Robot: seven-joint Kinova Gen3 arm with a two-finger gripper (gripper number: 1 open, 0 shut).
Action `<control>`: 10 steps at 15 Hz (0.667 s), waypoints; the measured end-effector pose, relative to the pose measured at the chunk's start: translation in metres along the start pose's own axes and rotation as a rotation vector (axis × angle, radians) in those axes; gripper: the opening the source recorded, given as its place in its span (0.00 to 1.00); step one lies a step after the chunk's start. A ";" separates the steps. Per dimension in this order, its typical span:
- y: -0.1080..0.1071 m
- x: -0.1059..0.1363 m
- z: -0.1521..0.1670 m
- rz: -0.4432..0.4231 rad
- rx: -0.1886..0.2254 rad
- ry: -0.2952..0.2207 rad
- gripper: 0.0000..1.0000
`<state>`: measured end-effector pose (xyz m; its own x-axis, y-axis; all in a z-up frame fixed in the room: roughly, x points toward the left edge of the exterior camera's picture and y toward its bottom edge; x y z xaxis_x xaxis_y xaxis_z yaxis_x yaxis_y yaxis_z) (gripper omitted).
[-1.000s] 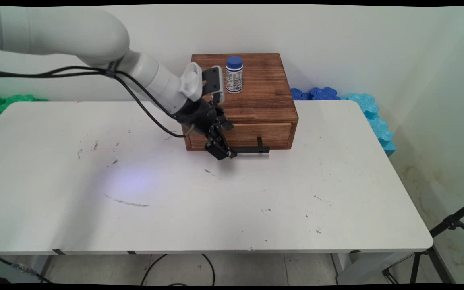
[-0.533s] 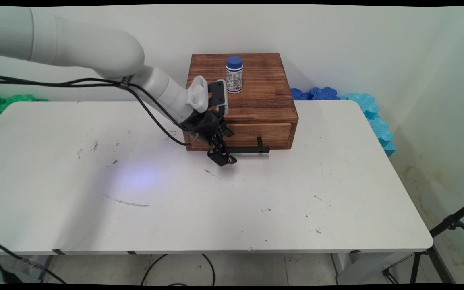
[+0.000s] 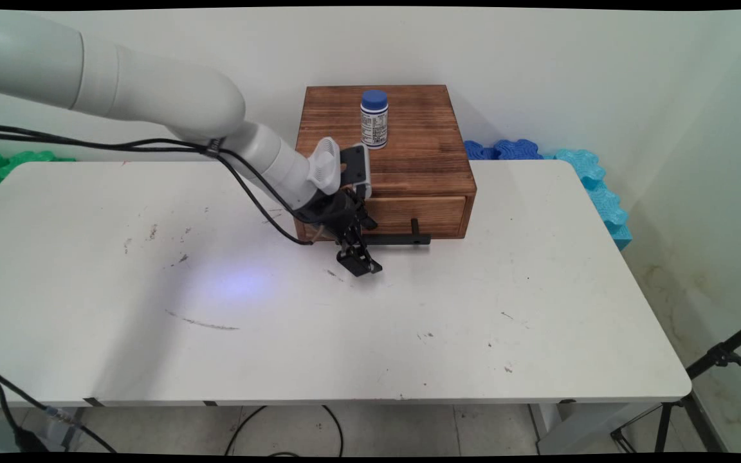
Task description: Open the drawer
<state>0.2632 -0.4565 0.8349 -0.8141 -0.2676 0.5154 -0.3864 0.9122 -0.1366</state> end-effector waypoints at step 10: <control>0.003 -0.001 0.021 0.019 -0.022 -0.001 1.00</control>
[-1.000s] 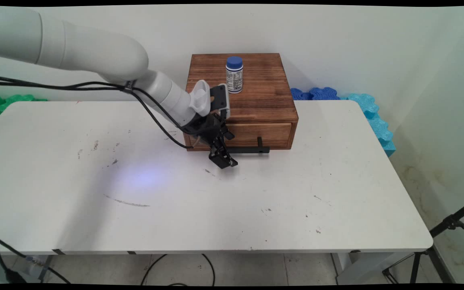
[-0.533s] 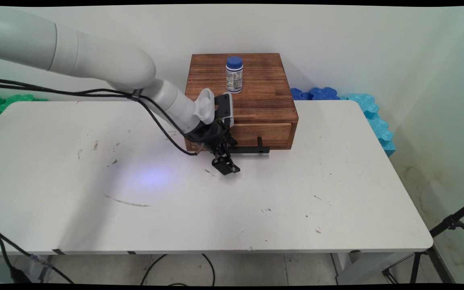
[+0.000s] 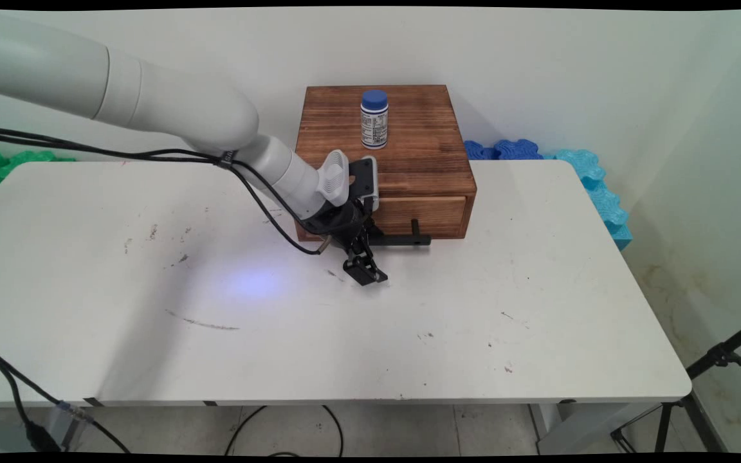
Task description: Open the drawer
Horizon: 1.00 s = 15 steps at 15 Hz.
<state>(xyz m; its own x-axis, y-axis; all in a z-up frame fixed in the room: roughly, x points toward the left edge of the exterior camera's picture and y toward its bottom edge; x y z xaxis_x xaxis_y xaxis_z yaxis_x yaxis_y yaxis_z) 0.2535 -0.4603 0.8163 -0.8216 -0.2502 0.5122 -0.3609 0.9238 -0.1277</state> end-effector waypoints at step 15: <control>0.042 0.008 -0.004 0.020 -0.055 0.003 1.00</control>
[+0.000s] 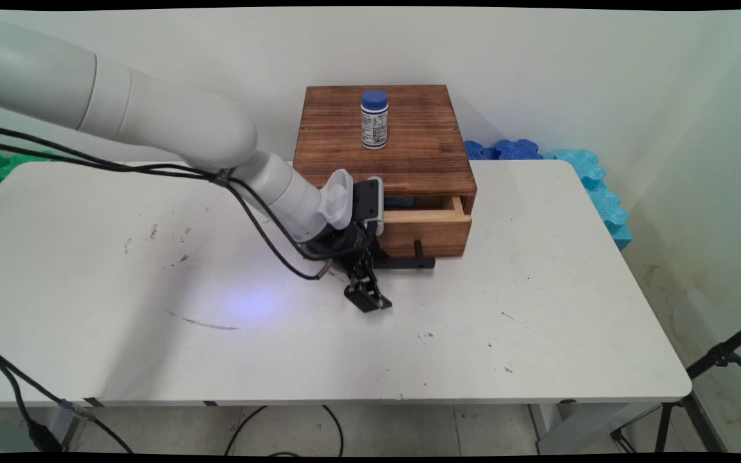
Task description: Open the drawer
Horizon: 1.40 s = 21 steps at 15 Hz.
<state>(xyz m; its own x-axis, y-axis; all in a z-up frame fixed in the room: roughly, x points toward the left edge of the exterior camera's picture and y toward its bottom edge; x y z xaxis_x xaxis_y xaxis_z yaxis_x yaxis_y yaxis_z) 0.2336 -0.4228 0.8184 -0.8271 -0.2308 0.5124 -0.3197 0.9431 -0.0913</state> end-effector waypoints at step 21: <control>0.105 0.016 -0.004 0.020 -0.060 -0.029 1.00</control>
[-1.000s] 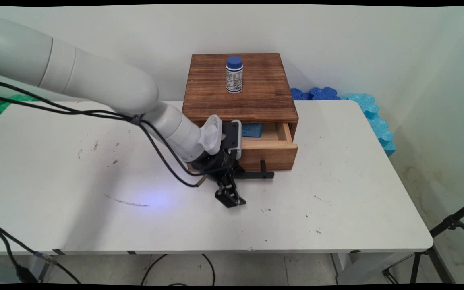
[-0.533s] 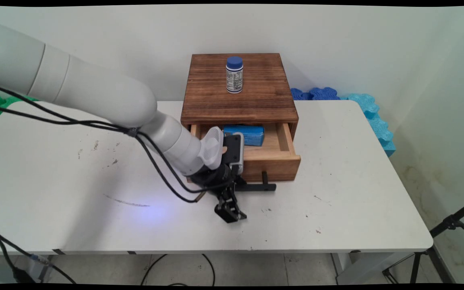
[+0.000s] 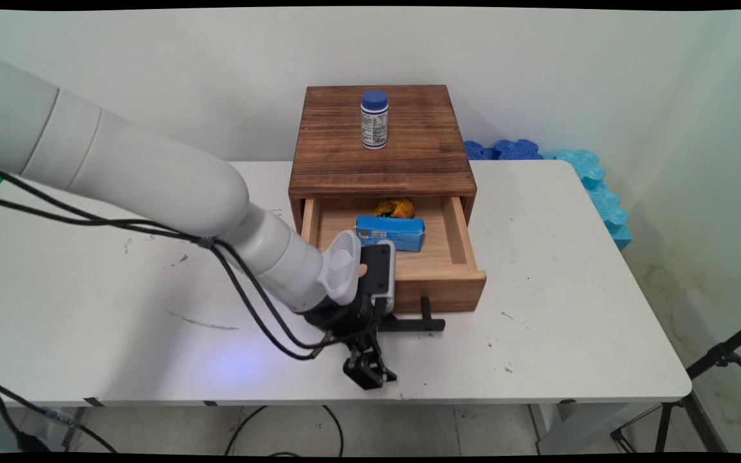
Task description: Open the drawer
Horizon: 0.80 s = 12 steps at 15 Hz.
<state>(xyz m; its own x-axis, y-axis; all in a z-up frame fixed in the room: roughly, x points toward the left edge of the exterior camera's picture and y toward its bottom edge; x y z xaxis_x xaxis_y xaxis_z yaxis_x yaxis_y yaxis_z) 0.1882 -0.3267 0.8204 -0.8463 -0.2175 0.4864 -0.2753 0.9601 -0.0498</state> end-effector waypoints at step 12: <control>0.040 0.008 -0.004 -0.008 -0.020 0.007 1.00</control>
<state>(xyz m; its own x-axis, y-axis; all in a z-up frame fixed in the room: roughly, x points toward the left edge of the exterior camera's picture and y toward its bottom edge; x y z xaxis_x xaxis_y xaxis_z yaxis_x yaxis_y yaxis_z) 0.1722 -0.2894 0.8257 -0.8410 -0.2238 0.4926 -0.2727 0.9617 -0.0285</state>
